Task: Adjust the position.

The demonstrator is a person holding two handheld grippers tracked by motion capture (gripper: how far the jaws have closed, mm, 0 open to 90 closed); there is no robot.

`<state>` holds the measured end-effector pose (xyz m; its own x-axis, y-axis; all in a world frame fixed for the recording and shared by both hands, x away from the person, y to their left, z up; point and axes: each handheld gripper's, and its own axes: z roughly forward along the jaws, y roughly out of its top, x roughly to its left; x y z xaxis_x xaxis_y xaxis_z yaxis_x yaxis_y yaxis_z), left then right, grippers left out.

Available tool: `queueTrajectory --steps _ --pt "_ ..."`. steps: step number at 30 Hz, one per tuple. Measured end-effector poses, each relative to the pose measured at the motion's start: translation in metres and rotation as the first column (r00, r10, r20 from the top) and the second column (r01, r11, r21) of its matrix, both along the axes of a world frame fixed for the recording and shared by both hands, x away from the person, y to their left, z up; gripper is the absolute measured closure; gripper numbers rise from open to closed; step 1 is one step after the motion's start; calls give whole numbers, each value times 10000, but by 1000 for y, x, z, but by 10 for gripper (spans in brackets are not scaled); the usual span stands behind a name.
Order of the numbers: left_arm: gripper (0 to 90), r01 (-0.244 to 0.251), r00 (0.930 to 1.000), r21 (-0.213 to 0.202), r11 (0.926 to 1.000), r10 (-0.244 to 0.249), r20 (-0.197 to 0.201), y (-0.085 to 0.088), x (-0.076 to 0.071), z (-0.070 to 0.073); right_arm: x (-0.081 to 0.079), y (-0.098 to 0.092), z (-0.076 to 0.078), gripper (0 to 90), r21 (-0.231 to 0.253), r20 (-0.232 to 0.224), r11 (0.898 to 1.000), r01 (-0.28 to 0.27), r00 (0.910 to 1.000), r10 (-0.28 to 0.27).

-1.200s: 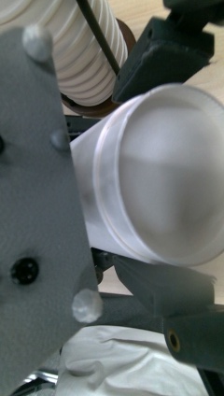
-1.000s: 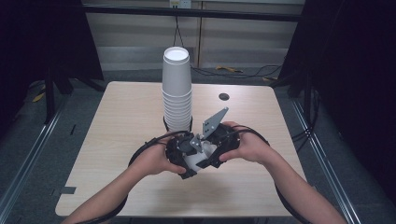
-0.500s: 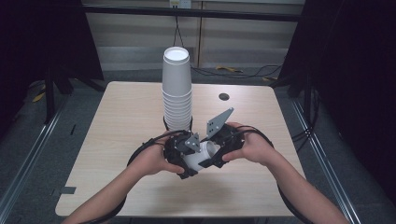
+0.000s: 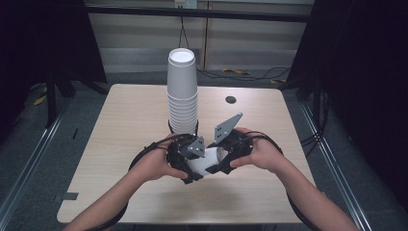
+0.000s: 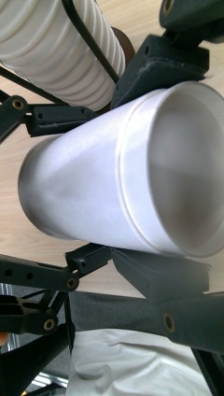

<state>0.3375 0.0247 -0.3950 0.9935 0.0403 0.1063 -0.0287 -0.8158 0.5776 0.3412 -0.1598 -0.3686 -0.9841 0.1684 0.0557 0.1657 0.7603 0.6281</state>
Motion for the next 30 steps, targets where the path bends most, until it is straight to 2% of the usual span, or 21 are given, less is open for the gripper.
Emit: queueTrajectory --steps 5,11,14,17,21,22,24,27,29,30 --pt "140 1 9999 -52 10000 0 132 2 -1 0 -1 -2 -3 249 57 -92 9999 141 9999 -140" --pt "142 33 10000 26 10000 -33 76 1 -1 -2 -2 -1 -5 251 10 -120 9998 198 9997 -198" --pt "140 29 10000 -104 9999 -28 82 1 0 -1 -1 -2 -4 251 -20 -57 9998 206 9998 -206" --pt "149 -92 9998 -214 9997 89 -182 1 0 -2 -1 -3 -2 251 128 -135 9997 205 9997 -203" --pt "166 -22 9985 -359 9994 3 -541 3 2 -3 -1 -2 -2 245 214 -241 9994 257 9994 -252" --pt "170 -84 9989 -352 9993 68 -473 3 1 -3 0 -2 -2 243 277 -454 9991 307 9985 -295" --pt "174 -125 9991 -272 9996 114 -403 2 0 -2 1 -3 -3 237 232 -406 9994 253 9989 -244" --pt "180 -217 9993 -282 9994 208 -321 3 0 1 2 -3 -2 231 397 -545 9981 461 9976 -439" --pt "184 -237 9989 -400 9989 220 -416 5 2 3 2 -3 -1 227 548 -472 9974 466 9979 -440" --pt "185 -270 9992 -417 9988 257 -316 5 2 4 2 -3 -1 221 517 -462 9976 451 9980 -427"
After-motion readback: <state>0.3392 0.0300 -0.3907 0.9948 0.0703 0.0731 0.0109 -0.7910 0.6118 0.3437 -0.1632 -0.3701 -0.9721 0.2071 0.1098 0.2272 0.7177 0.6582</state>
